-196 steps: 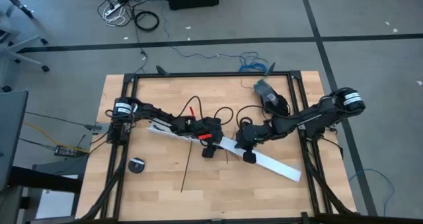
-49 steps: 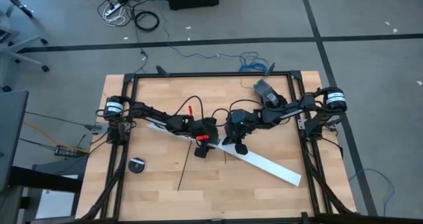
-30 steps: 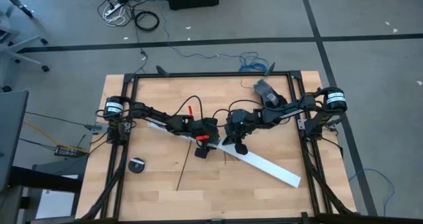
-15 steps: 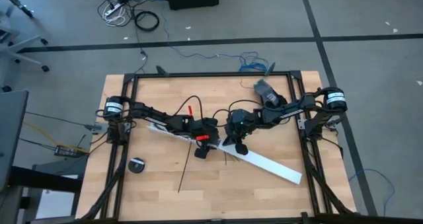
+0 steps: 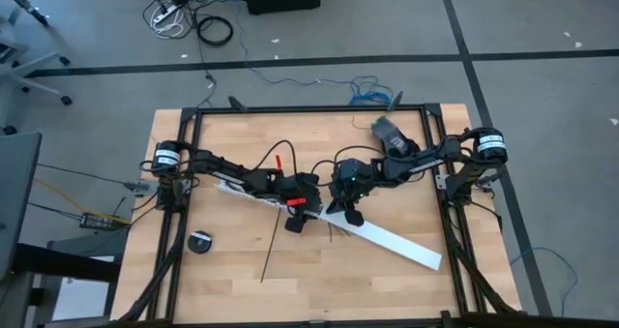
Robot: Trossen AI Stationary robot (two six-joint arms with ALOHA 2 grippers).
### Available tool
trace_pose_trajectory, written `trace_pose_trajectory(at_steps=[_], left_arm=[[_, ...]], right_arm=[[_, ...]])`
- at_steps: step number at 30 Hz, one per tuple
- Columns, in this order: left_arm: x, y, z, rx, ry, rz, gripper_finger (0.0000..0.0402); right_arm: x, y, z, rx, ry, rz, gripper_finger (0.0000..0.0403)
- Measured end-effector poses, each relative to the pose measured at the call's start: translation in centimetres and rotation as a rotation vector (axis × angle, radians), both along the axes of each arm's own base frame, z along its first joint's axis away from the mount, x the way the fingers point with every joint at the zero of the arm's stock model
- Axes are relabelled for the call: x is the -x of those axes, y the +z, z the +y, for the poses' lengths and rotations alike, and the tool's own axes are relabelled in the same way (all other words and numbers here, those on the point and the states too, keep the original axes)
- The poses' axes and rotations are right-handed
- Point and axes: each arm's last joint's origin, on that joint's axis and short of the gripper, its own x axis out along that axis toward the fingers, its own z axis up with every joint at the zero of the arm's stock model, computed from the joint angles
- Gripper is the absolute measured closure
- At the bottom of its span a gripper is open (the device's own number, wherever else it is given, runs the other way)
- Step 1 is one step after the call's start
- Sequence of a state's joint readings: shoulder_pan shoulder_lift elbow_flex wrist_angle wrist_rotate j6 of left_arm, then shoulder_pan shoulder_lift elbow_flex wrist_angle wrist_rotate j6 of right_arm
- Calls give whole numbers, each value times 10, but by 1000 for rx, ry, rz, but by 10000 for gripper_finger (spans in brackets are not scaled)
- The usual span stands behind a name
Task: Ziptie cables
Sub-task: Close the lid on the cable duct
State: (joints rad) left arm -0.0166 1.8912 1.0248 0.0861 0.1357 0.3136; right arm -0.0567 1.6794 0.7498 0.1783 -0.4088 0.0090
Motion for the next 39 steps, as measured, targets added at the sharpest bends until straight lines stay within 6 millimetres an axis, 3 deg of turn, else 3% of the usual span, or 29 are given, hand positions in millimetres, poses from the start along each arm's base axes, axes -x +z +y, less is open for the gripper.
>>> trace_pose_trajectory(at_steps=[39], left_arm=[[-4,4,-7,-10,-111,-75,177]], right_arm=[[-1,2,-6,-112,97,-38,403]])
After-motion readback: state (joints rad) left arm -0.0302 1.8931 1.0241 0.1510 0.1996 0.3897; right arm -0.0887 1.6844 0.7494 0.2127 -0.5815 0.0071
